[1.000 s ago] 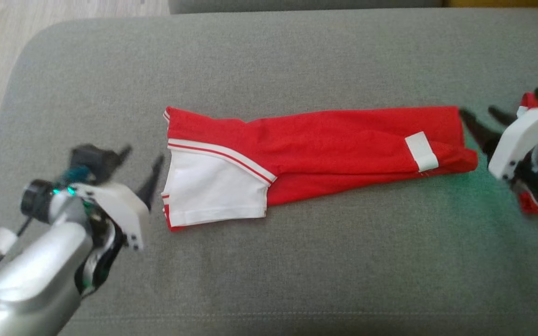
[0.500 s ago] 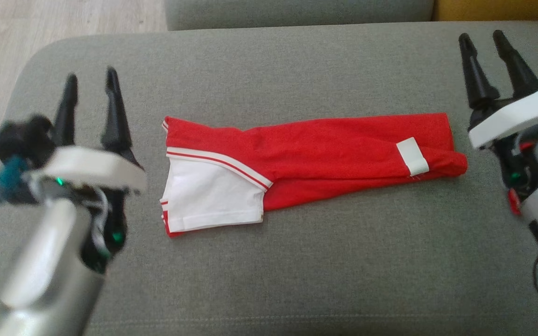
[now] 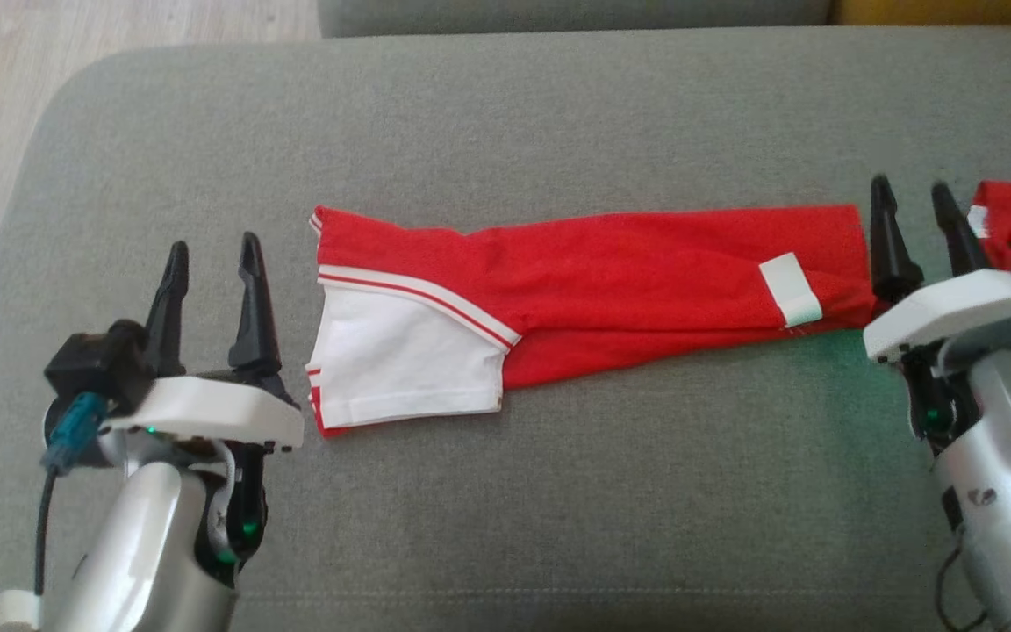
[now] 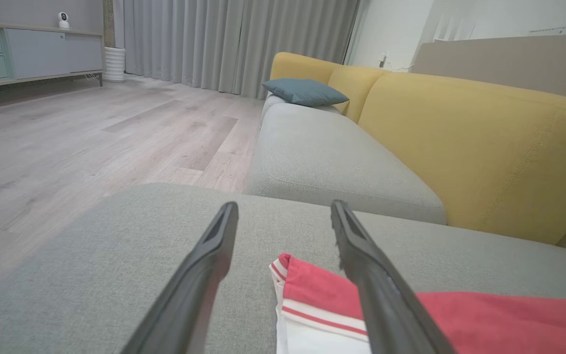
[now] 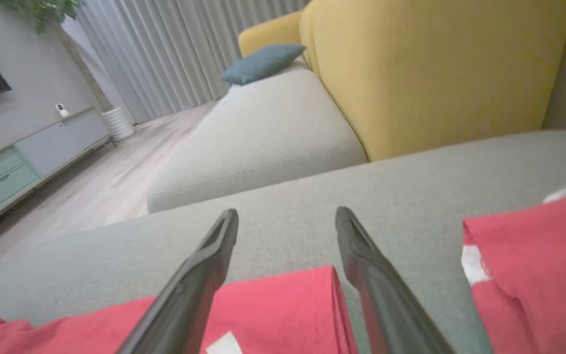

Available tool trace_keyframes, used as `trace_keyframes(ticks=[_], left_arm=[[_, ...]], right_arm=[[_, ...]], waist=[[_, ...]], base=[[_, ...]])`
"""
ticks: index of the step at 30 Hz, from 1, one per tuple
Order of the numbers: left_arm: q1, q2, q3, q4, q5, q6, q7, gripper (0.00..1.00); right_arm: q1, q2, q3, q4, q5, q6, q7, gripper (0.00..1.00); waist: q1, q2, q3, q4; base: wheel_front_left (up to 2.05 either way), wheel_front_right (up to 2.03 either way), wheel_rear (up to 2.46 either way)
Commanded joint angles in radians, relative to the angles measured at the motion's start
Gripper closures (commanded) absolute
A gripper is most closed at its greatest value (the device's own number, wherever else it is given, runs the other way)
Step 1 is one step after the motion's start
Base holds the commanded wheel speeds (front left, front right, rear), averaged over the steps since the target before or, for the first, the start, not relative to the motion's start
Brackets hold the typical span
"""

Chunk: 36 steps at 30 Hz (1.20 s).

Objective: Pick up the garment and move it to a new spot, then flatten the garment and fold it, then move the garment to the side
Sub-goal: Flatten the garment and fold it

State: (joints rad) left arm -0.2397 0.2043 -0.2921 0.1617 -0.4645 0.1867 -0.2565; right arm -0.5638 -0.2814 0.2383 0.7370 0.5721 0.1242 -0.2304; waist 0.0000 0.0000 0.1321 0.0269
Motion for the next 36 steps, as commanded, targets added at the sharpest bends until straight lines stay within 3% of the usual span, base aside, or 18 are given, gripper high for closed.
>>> trace_keyframes(ticks=[1,11,21,22,36], left_arm=[[-0.052,0.006,0.048,-0.023,0.017,-0.013,-0.005,0.0],[-0.07,-0.045,0.08,0.028,0.076,-0.087,-0.005,0.0],[-0.078,-0.069,0.136,0.041,0.109,-0.122,-0.005,0.0],[-0.081,-0.073,0.145,0.043,0.115,-0.127,-0.005,0.0],[-0.074,-0.102,0.19,0.068,0.147,-0.157,-0.005,0.0]], right_arm=[[-0.009,0.017,-0.021,0.005,-0.021,0.007,0.016,0.0],[-0.058,0.11,-0.218,0.256,-0.148,0.007,0.126,0.0],[-0.109,0.147,-0.294,0.372,-0.267,0.007,0.128,0.0],[-0.117,0.154,-0.29,0.371,-0.274,0.007,0.136,1.0],[-0.12,0.047,-0.37,0.256,-0.241,0.007,0.135,1.0]], waist=[[0.0,0.0,0.014,0.01],[0.0,0.0,0.057,0.032],[0.0,0.0,0.085,0.033],[0.0,0.0,0.09,0.031],[0.0,0.0,0.057,0.004]], base=[[0.0,0.0,0.0],[0.0,0.0,0.0],[0.0,0.0,0.0],[0.0,0.0,0.0],[0.0,0.0,0.0]])
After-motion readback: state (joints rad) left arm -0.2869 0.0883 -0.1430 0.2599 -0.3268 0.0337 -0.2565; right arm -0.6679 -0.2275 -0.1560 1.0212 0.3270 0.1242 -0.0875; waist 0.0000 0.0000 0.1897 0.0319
